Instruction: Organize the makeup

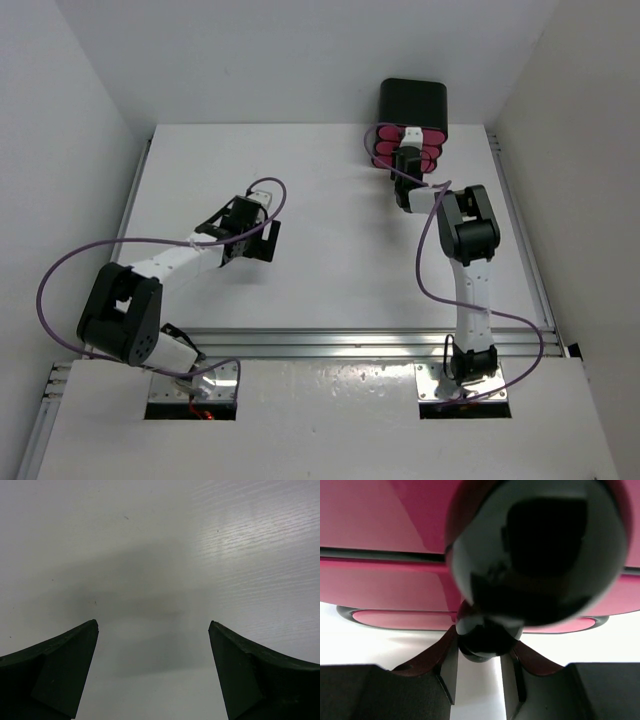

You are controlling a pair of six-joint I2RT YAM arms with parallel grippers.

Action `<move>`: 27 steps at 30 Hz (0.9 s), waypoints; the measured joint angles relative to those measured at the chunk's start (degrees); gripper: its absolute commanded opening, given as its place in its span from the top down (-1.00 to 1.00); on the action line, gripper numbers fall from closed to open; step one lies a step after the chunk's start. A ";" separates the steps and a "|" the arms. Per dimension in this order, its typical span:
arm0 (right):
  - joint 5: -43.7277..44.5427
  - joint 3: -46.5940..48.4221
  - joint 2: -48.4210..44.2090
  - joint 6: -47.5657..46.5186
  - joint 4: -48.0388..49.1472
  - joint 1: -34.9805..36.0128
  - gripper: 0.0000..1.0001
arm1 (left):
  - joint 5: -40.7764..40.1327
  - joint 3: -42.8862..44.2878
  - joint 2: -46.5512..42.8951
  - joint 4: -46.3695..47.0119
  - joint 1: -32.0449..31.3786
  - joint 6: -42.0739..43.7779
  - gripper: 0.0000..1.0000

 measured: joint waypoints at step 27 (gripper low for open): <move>-2.05 -34.97 -29.75 1.99 3.15 3.23 -0.63 | 0.04 -0.24 -0.39 -0.46 -1.95 1.36 -0.97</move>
